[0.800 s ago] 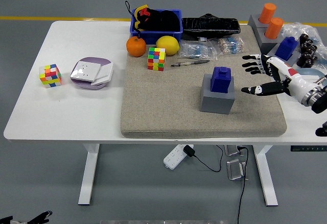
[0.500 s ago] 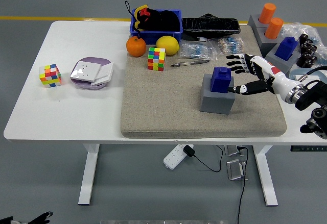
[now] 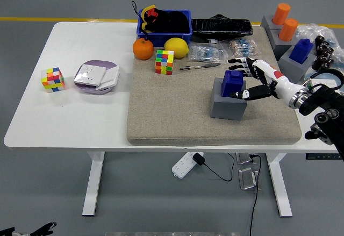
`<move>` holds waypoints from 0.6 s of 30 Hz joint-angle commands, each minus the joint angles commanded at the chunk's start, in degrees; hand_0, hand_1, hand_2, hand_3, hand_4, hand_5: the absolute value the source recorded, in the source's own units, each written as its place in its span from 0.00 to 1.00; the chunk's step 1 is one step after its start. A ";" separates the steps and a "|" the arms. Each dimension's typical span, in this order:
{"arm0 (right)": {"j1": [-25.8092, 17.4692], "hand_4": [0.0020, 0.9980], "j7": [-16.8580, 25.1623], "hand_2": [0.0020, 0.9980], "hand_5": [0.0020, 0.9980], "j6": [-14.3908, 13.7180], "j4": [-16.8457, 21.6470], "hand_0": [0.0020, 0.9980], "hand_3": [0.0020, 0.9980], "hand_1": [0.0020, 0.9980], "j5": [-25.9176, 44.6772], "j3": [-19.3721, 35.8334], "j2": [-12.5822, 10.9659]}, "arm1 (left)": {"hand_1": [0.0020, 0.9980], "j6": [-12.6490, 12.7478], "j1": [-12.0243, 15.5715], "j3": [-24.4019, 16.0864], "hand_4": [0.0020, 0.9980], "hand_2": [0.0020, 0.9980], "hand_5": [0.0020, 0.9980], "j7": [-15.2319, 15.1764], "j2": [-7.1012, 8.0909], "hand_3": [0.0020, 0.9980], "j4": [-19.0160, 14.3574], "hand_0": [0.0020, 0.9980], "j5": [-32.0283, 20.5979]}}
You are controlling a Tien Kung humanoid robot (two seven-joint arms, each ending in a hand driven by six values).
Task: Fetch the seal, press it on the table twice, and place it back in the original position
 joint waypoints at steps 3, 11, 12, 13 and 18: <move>0.07 0.92 0.55 0.71 0.00 -1.04 -0.15 0.77 0.75 0.70 0.13 -0.63 0.00 | 0.79 0.02 0.08 -0.45 0.69 0.77 0.42 0.17 0.00 0.80 0.03 0.81 0.48; 0.13 0.85 1.15 0.67 0.00 -2.18 -0.55 0.73 0.72 0.65 -0.03 -2.10 -0.10 | 0.79 -0.03 0.02 0.00 0.69 0.77 0.42 -0.01 -0.02 0.80 -0.01 0.82 0.05; 0.14 0.85 1.18 0.67 0.00 -2.25 -0.61 0.73 0.72 0.65 0.02 -2.21 -0.08 | 0.79 -0.04 0.00 0.14 0.69 0.77 0.42 -0.06 -0.03 0.80 -0.02 0.82 -0.10; 0.18 0.85 1.19 0.67 0.00 -2.29 -0.68 0.73 0.72 0.65 0.12 -2.36 -0.06 | 0.79 -0.06 -0.03 0.33 0.69 0.77 0.42 -0.12 -0.06 0.80 -0.02 0.82 -0.32; 0.31 0.81 1.46 0.63 0.00 -3.23 -1.22 0.71 0.69 0.61 0.39 -3.19 -0.09 | 0.79 -0.05 -0.10 -0.09 0.69 0.77 0.42 0.00 -0.10 0.80 -0.02 0.82 0.16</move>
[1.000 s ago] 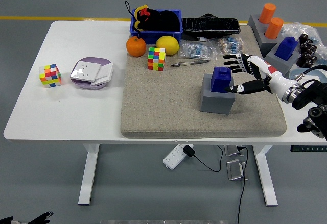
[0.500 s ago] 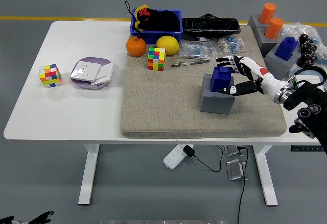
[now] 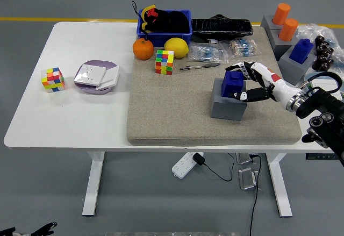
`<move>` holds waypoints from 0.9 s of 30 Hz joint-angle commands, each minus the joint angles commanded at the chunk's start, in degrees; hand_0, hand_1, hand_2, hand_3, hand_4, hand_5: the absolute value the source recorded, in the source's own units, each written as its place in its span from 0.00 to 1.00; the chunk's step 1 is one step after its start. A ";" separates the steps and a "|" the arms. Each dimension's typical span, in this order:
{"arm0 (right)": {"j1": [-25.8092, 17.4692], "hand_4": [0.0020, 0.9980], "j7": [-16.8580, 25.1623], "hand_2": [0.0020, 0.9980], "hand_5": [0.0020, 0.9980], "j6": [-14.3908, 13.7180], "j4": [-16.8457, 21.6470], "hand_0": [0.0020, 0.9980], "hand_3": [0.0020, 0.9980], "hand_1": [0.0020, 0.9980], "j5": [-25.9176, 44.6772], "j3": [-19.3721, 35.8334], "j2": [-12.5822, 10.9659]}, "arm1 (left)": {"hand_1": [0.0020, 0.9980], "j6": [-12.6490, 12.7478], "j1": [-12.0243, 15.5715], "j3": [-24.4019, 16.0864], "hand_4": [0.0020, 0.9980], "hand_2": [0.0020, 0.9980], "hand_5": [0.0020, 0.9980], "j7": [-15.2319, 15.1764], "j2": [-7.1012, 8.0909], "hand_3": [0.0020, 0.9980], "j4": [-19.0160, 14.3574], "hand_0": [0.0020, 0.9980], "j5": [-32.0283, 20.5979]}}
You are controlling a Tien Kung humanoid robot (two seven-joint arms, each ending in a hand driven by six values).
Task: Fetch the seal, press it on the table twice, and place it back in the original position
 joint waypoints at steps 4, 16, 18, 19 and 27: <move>0.26 0.77 0.59 0.61 0.00 -1.15 -0.53 0.69 0.68 0.59 0.48 -0.81 -0.10 | 0.79 0.00 0.02 -0.09 0.69 0.77 0.42 0.02 0.02 0.80 0.01 0.82 0.07; 0.95 0.68 2.84 0.50 0.00 -5.30 -1.44 0.60 0.52 0.48 1.64 -3.08 -0.02 | 0.79 -0.07 0.01 0.24 0.69 0.77 0.42 -0.10 -0.07 0.80 0.00 0.81 -0.30; 0.91 0.68 2.91 0.50 0.00 -5.37 -0.96 0.60 0.52 0.48 1.67 -2.89 -0.14 | 0.79 -0.09 -0.01 0.46 0.69 0.77 0.42 -0.17 -0.02 0.80 0.00 0.81 -0.60; 0.88 0.68 2.89 0.50 0.00 -5.35 -0.67 0.60 0.52 0.48 1.67 -2.70 -0.22 | 0.79 -0.08 -0.02 0.50 0.69 0.77 0.42 -0.22 0.01 0.80 0.01 0.81 -0.70; 0.63 0.64 2.91 0.48 0.00 -5.44 3.15 0.59 0.50 0.46 1.94 0.53 -1.05 | 0.79 -0.06 0.03 -0.07 0.69 0.77 0.42 -0.05 0.09 0.81 0.06 0.82 -0.18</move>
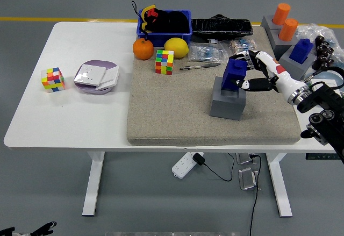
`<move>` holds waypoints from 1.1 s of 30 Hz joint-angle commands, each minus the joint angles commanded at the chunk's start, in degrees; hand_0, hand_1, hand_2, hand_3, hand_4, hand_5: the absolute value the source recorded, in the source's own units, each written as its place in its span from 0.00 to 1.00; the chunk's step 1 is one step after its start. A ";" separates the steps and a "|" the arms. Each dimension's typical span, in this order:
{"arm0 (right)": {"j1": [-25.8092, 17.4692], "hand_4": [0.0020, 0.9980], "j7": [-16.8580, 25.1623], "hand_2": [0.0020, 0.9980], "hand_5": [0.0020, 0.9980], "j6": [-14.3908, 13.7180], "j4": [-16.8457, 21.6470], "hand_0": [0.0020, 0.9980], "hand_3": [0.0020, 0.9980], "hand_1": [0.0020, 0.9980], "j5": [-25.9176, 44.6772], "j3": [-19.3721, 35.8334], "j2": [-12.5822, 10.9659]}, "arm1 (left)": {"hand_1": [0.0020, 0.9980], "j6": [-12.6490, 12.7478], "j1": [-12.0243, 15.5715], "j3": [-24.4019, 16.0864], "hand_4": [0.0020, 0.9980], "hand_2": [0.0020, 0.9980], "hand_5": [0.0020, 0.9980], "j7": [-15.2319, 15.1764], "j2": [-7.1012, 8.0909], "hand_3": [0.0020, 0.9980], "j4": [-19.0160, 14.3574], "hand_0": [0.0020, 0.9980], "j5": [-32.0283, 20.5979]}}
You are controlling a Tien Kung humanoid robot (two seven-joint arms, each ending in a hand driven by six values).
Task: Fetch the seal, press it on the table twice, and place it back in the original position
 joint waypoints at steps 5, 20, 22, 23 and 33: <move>-0.68 0.65 -0.23 0.47 0.00 0.33 3.25 0.59 0.50 0.46 -0.59 2.72 -1.04 | 0.79 -0.04 -0.09 0.59 0.69 0.77 0.42 -0.30 -0.02 0.81 -0.06 0.82 -0.58; -6.74 0.65 -0.48 0.47 0.00 0.54 2.41 0.58 0.49 0.46 -3.53 11.18 -6.31 | 0.79 -0.11 -0.07 0.58 0.69 0.77 0.42 -0.28 -0.11 0.81 0.02 0.82 -0.90; -7.27 0.65 -0.51 0.47 0.00 0.54 1.96 0.58 0.49 0.46 -3.88 11.54 -6.40 | 0.79 -0.12 -0.15 0.59 0.69 0.77 0.42 -0.30 -0.11 0.81 0.00 0.82 -0.89; -7.81 0.65 -0.56 0.47 0.00 0.57 1.27 0.58 0.49 0.46 -4.21 11.83 -6.32 | 0.79 -0.09 -0.19 0.59 0.69 0.77 0.42 -0.36 -0.11 0.81 -0.03 0.82 -0.90; -10.25 0.66 -0.52 0.47 0.00 0.27 -2.11 0.58 0.48 0.46 -4.78 10.93 -4.56 | 0.79 -0.07 -0.06 0.59 0.69 0.77 0.42 -0.22 -0.18 0.81 -0.10 0.82 -0.45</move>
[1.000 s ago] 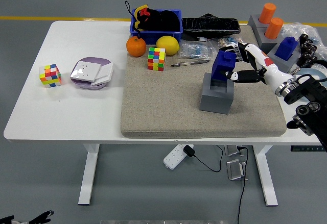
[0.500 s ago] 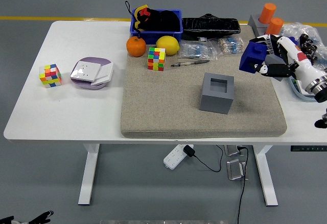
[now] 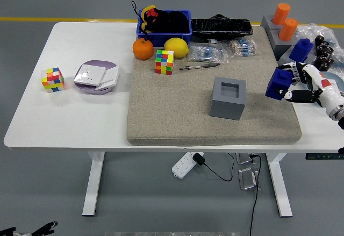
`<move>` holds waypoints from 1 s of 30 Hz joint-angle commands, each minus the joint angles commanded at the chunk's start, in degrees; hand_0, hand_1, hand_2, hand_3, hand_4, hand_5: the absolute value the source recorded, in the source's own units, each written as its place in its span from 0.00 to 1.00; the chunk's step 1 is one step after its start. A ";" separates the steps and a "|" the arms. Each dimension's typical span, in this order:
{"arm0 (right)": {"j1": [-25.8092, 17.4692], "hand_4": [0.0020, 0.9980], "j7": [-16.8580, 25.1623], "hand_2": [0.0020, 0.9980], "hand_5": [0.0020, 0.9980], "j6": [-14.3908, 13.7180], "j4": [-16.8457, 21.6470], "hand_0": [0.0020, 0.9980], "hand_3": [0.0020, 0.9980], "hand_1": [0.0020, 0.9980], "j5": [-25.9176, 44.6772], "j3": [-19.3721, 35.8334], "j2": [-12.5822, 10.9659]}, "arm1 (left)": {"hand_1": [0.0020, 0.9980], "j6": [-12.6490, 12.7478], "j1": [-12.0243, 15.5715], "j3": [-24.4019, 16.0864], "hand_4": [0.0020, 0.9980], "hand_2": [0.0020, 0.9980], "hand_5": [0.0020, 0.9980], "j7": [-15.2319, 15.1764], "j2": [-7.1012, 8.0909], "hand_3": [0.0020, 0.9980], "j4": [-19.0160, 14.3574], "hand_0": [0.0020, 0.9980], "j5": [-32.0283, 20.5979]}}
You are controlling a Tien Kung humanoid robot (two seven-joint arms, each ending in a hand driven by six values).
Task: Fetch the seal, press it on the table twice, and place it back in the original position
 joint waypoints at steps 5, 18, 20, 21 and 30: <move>-0.50 0.66 0.17 0.46 0.00 -0.28 -1.44 0.57 0.48 0.46 0.38 -1.35 1.08 | 0.79 0.09 0.14 -0.64 0.69 0.77 0.42 0.21 0.05 0.81 -0.01 0.82 0.91; -0.32 0.66 0.72 0.46 0.00 -0.98 -6.25 0.57 0.48 0.45 1.48 -4.28 2.69 | 0.79 0.20 0.18 -1.30 0.69 0.77 0.42 0.53 0.29 0.81 -0.06 0.82 2.09; -0.40 0.66 0.73 0.46 0.00 -1.02 -6.75 0.57 0.47 0.45 1.52 -4.57 2.90 | 0.79 0.19 0.22 -1.27 0.69 0.77 0.42 0.53 0.27 0.80 -0.07 0.82 2.09; -0.42 0.66 0.74 0.46 0.00 -1.03 -6.99 0.57 0.47 0.45 1.53 -4.69 2.98 | 0.79 0.19 0.24 -1.28 0.69 0.77 0.42 0.54 0.26 0.80 -0.06 0.82 2.10; -0.74 0.66 0.77 0.46 0.00 -1.19 -7.93 0.57 0.47 0.45 1.61 -5.33 3.15 | 0.79 0.09 0.36 -0.78 0.69 0.77 0.42 0.35 -0.08 0.80 -0.04 0.82 1.36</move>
